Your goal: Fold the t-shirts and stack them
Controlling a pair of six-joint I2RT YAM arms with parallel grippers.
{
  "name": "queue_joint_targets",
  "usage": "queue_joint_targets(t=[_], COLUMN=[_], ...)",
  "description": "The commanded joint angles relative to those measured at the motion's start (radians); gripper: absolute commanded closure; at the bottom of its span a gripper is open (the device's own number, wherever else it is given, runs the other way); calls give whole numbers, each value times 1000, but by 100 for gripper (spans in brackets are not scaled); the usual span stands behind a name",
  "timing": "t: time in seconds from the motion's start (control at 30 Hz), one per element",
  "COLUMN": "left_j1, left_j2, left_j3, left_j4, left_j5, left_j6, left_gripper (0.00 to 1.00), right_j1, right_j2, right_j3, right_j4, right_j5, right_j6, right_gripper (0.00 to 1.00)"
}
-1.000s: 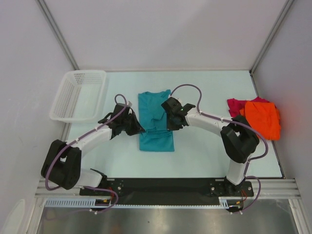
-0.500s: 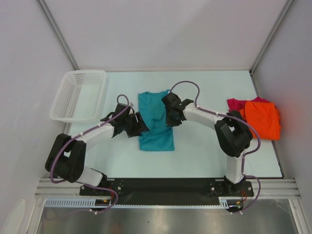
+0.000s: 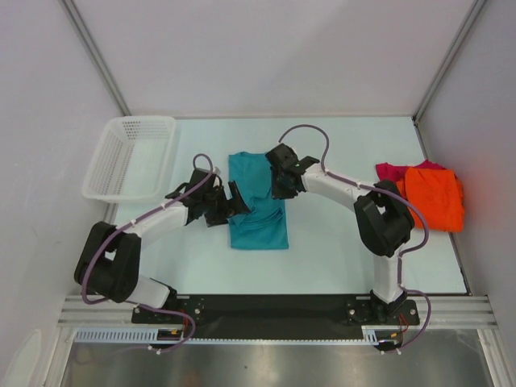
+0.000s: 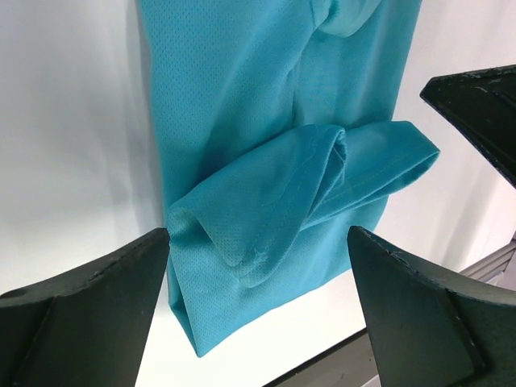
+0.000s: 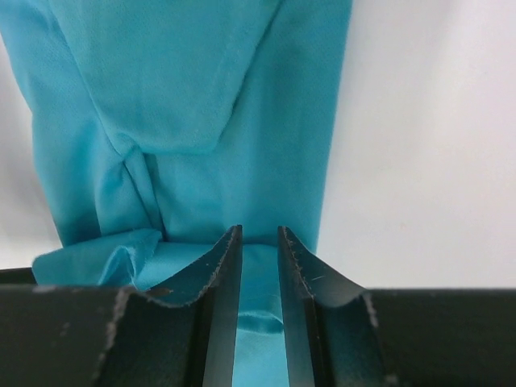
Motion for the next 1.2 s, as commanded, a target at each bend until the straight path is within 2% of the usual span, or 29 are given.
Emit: queue_joint_targets(t=[0.0,0.33,0.47,0.7,1.17], left_j1=[10,10,10,10,10], left_j2=[-90,-233,-281,-316,-252], left_j3=[11,-89,-144,-219,-179], left_j4=[-6,-45,-43,-28,-22], left_j5=[-5,-8,-3,-10,-14], left_j6=[12,12,4,-11,6], left_gripper=[2,3,3,3,3], right_j1=[3,91,132,166,138], right_j2=[-128,-356,-379,-343,-225], right_j3=[-50,-259,-311,-362,-343], right_j4=[-8,-33,-30,4,67], right_j5=[34,106,111,105,89], right_j6=[4,98,130,158,121], right_gripper=[71,71,71,73,74])
